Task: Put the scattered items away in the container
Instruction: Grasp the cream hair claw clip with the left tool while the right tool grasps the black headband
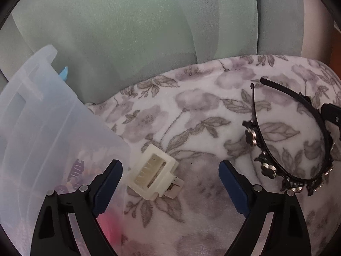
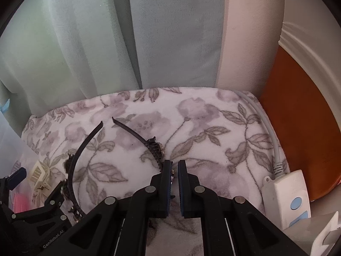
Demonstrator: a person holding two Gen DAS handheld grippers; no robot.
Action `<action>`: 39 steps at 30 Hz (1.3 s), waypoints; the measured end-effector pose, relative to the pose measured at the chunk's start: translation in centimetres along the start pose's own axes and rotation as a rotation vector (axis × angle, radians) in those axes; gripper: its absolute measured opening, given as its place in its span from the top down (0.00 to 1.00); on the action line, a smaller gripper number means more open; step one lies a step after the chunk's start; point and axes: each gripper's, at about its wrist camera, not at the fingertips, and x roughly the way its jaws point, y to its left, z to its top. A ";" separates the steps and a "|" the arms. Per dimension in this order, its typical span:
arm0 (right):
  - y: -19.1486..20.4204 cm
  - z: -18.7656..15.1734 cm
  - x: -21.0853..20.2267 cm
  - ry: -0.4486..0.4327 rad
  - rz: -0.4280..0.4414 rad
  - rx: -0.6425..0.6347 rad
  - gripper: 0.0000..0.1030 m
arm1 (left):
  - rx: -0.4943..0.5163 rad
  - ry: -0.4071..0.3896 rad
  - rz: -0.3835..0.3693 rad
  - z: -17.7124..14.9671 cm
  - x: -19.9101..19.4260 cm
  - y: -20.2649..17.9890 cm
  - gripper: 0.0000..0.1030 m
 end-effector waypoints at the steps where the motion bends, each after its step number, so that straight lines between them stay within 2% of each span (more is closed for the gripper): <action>1: -0.1 0.1 0.0 -0.006 -0.014 0.001 0.93 | 0.013 0.003 0.034 0.0 0.1 -0.1 0.11; 3: -0.4 0.4 0.2 -0.014 -0.033 0.005 0.93 | 0.071 0.023 0.085 -0.2 0.9 -0.6 0.10; 5: -0.7 0.5 0.5 -0.012 -0.032 0.014 0.93 | 0.108 0.009 0.118 -0.5 1.1 -1.2 0.09; 9: -0.4 0.5 0.5 -0.024 -0.044 -0.002 0.93 | 0.048 0.051 0.046 0.4 1.4 -0.3 0.10; 13: -0.3 0.4 0.4 -0.028 -0.042 0.005 0.93 | -0.075 0.090 -0.090 0.7 1.9 1.4 0.20; 15: -0.2 0.3 0.4 -0.031 -0.045 0.003 0.93 | -0.098 0.076 -0.110 0.6 1.6 1.8 0.24; 17: -0.1 0.3 0.3 -0.033 -0.049 -0.001 0.93 | -0.145 0.061 -0.107 0.4 1.1 2.5 0.44; 18: -0.1 0.3 0.3 -0.035 -0.050 -0.003 0.93 | -0.166 0.056 -0.111 0.4 1.0 2.8 0.47; 20: -0.1 0.2 0.2 -0.035 -0.051 -0.005 0.93 | -0.176 0.056 -0.109 0.3 1.2 3.1 0.48; 26: -0.1 0.0 0.3 -0.029 -0.032 -0.003 0.92 | -0.099 0.071 -0.038 0.4 2.7 1.9 0.45; 29: -0.3 -0.2 0.2 -0.031 -0.031 0.002 0.90 | -0.106 0.063 -0.040 0.6 3.0 2.1 0.45; 30: -0.5 -0.2 0.1 -0.032 -0.036 0.005 0.89 | -0.111 0.062 -0.041 0.6 3.0 2.2 0.45; 33: -1.0 -0.3 0.1 -0.035 -0.079 0.035 0.69 | -0.132 0.055 -0.055 0.5 3.0 2.5 0.47; 37: -1.8 -0.3 0.7 0.004 -0.007 0.112 0.66 | -0.174 0.047 -0.093 0.3 2.3 3.0 0.52; 39: -2.1 -0.5 0.5 -0.003 0.004 0.130 0.66 | -0.193 0.047 -0.110 0.2 1.9 3.2 0.53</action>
